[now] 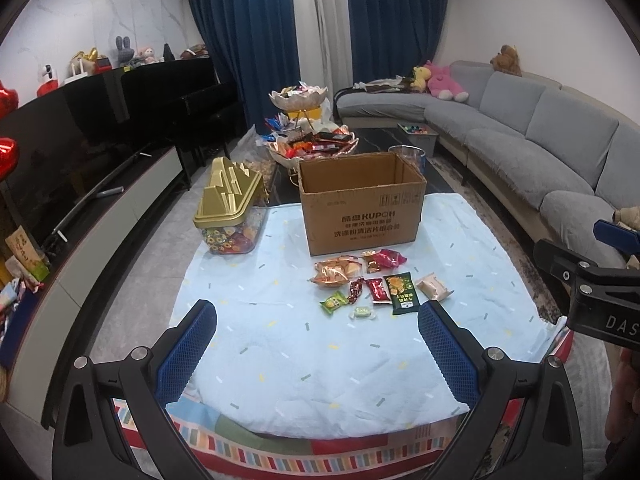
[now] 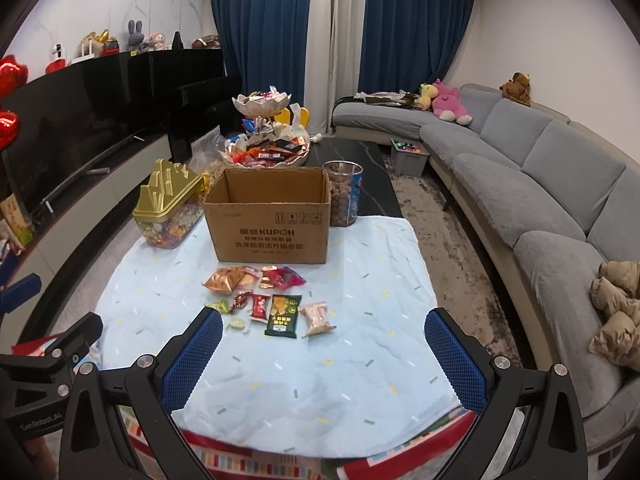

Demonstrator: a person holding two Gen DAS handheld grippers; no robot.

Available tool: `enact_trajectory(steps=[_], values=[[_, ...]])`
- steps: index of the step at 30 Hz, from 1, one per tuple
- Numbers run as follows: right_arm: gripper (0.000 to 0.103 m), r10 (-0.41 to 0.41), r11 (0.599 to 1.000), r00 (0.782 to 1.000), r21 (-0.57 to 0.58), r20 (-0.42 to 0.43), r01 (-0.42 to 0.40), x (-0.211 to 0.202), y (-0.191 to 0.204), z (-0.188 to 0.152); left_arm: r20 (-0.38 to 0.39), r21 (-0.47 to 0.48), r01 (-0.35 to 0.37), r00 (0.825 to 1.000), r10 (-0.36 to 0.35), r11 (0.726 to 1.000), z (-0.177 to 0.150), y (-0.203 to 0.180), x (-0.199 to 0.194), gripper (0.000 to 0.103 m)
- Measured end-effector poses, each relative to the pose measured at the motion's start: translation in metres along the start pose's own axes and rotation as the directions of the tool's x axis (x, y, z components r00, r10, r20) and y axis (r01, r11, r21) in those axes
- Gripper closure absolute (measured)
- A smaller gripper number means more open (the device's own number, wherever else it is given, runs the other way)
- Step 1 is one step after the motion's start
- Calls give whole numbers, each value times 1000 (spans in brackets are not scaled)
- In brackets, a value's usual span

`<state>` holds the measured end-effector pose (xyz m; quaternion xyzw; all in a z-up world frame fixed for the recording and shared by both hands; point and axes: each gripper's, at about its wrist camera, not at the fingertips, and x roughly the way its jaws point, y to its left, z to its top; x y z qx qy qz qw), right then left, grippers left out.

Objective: Organize snacks
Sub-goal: 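Grasp the small green candy with the left tool while the right tool grasps the beige pastry packet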

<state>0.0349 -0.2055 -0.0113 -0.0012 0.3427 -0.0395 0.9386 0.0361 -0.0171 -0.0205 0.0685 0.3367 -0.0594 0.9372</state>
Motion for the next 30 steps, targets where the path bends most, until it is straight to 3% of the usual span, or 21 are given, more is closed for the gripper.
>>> enact_trajectory(steps=[20, 30], values=[[1, 33, 998, 997, -47, -64, -36, 101, 9, 1, -63, 0, 61, 996, -61, 998, 2, -7, 101, 5], [8, 37, 997, 992, -59, -120, -44, 148, 3, -5, -108, 2, 67, 992, -66, 998, -3, -21, 147, 10]])
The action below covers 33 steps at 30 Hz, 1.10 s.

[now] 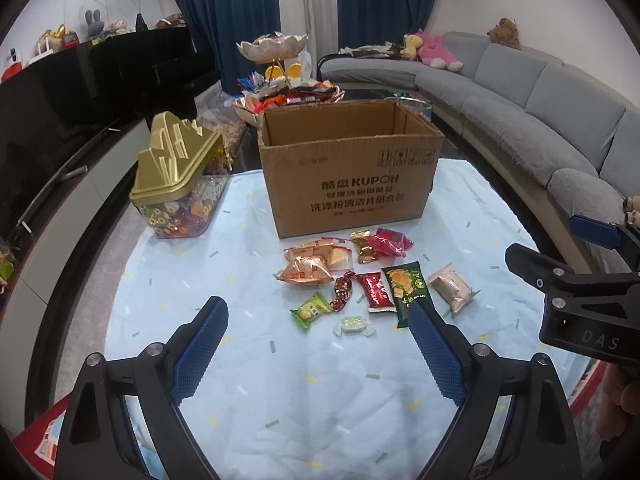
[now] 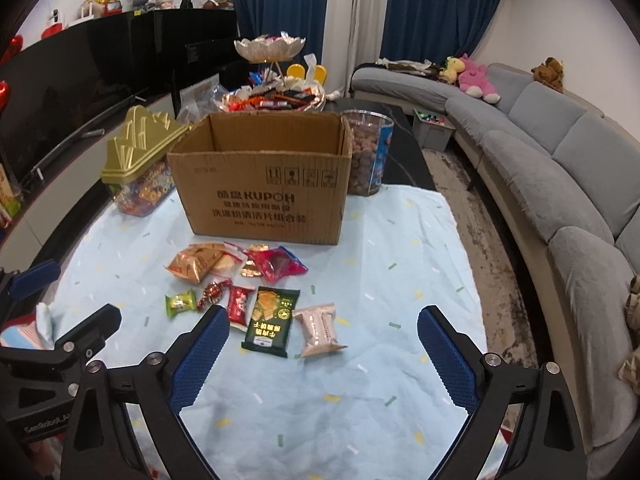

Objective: Organize snacks
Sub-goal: 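Grasp the small green candy with the left tool while the right tool grasps the beige pastry packet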

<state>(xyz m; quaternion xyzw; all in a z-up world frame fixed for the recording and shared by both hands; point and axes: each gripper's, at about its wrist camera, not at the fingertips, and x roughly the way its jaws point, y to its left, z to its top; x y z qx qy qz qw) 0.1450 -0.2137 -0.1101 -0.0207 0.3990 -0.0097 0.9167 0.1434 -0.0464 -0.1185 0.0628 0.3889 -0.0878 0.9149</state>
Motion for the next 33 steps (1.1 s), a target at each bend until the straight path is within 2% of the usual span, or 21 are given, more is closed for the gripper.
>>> enact_trajectory(steps=[3, 9, 14, 20, 29, 33], values=[[10, 2, 1000, 1000, -12, -12, -2, 11, -1, -1, -13, -6, 10, 1000, -10, 1000, -1, -4, 14, 10], [17, 8, 999, 999, -37, -33, -9, 36, -2, -4, -53, -4, 26, 998, -26, 1000, -5, -12, 43, 18], [18, 16, 999, 998, -45, -53, -19, 56, -4, -8, -93, -8, 30, 995, -31, 1000, -12, -17, 68, 23], [27, 26, 997, 996, -64, -85, -31, 80, -1, -15, -135, -19, 28, 990, -30, 999, -19, -20, 93, 25], [28, 37, 997, 992, -61, -120, -44, 102, -2, -24, -182, -18, 26, 983, -29, 999, -29, -25, 118, 30], [32, 42, 997, 990, -59, -138, -51, 113, -3, -29, -195, -34, 27, 980, -33, 999, -33, -29, 129, 34]])
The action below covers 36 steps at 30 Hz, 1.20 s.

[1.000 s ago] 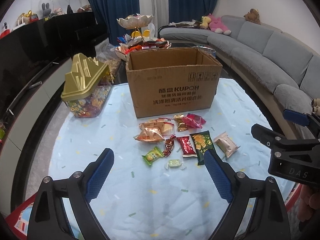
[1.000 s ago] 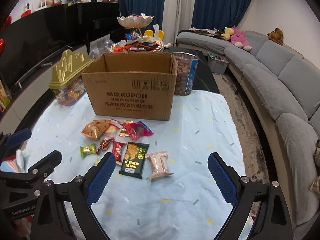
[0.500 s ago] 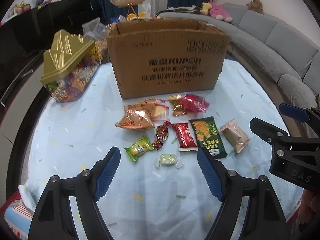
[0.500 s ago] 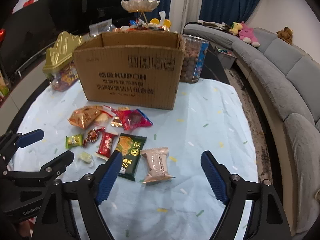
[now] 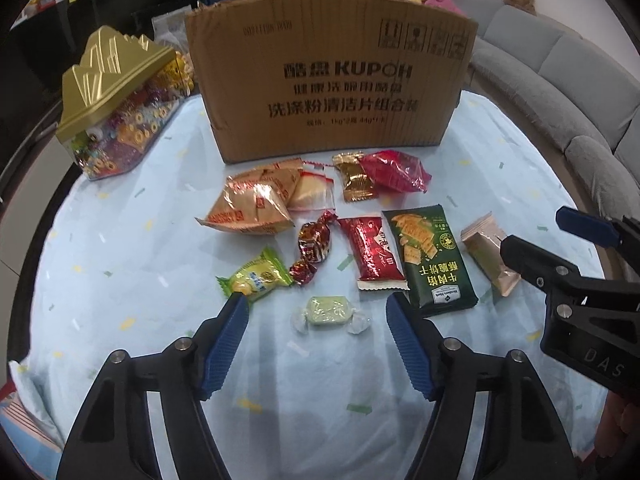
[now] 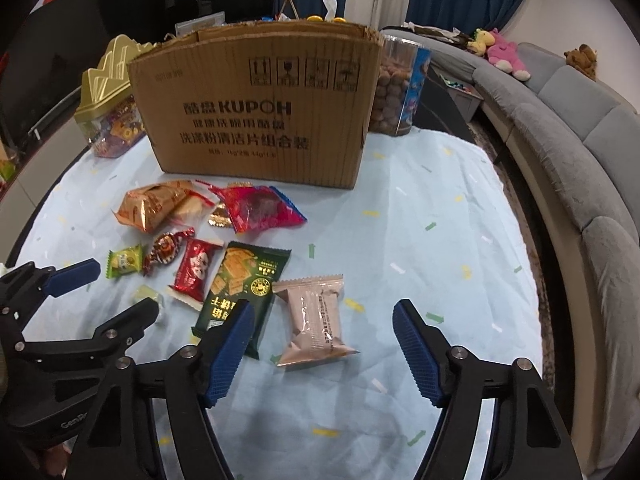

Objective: Organize snacks
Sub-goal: 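Grasp the small green candy with the left tool while the right tool grasps the beige pastry packet, then lift the green candy and beige pastry packet over the cardboard box with both tools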

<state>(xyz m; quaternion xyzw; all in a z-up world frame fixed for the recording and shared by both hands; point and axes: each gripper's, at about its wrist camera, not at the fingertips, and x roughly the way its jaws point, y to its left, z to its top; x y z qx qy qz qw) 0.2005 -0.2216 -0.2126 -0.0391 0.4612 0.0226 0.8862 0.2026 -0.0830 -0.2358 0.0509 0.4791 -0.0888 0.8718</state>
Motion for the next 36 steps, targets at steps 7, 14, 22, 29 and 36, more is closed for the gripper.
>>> enact_trajectory(steps=[7, 14, 22, 29, 36], values=[[32, 3, 1000, 1000, -2, -16, -3, 11, -1, -4, -23, -6, 0, 1000, 0, 1000, -6, -6, 16, 36], [37, 9, 1000, 1000, -5, -27, -9, 24, 1, -6, -28, -20, -2, 1000, 1, 1000, -8, 2, 23, 42], [46, 20, 1000, 998, -3, -68, -20, 40, 3, -12, 12, -14, 7, 1000, -7, 1000, -13, 2, 21, 49], [60, 39, 999, 996, 2, -75, -39, 41, 4, -15, 19, -10, 14, 1000, -14, 1000, -13, 2, 18, 69], [68, 38, 999, 998, -3, -51, -38, 34, 7, -13, 33, -9, 9, 999, -8, 1000, -11, 5, 13, 71]])
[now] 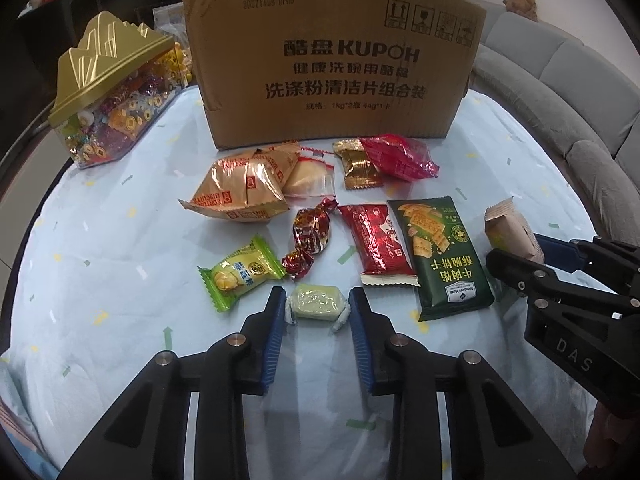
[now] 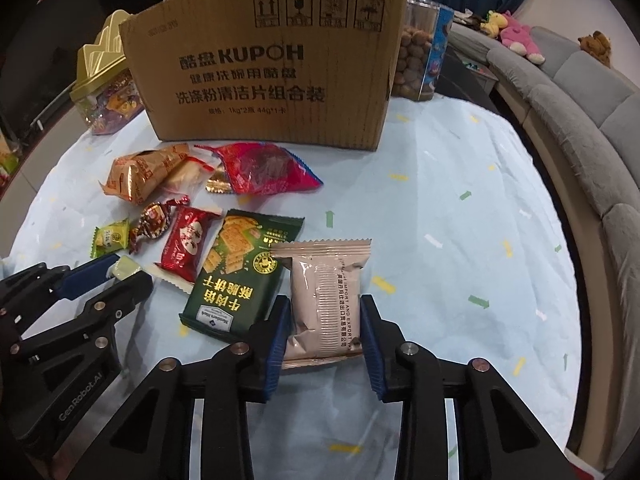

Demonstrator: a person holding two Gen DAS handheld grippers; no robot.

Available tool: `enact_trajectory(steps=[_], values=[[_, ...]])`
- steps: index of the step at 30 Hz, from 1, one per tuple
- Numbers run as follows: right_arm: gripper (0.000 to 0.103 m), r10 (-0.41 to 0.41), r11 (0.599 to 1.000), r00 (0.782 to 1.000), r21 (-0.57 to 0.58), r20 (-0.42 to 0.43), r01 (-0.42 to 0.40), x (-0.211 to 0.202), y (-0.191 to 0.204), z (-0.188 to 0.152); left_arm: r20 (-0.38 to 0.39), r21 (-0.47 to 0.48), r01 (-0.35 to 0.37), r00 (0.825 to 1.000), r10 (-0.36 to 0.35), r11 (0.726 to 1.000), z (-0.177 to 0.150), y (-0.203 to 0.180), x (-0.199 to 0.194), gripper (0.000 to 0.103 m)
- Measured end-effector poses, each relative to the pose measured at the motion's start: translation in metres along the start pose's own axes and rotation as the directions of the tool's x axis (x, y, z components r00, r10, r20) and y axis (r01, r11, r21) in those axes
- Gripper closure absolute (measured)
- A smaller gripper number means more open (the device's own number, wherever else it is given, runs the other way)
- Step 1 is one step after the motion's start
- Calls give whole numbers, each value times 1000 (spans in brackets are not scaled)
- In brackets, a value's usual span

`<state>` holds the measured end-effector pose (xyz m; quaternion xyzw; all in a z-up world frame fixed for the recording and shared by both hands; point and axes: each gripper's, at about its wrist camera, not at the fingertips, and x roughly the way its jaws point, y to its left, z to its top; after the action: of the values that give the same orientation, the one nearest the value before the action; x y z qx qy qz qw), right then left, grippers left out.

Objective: Organize snacks
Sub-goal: 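Lift the green candy and beige pastry packet over the cardboard box with both tools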

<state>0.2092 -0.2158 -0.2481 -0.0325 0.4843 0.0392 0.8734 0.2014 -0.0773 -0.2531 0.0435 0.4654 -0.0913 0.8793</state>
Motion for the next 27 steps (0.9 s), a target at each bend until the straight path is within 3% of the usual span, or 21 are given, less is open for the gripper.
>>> enact_trajectory(steps=[27], values=[[68, -11, 1000, 989, 26, 150, 7, -88, 9, 23, 175, 8, -55, 983, 53, 998, 37, 7, -90, 71]])
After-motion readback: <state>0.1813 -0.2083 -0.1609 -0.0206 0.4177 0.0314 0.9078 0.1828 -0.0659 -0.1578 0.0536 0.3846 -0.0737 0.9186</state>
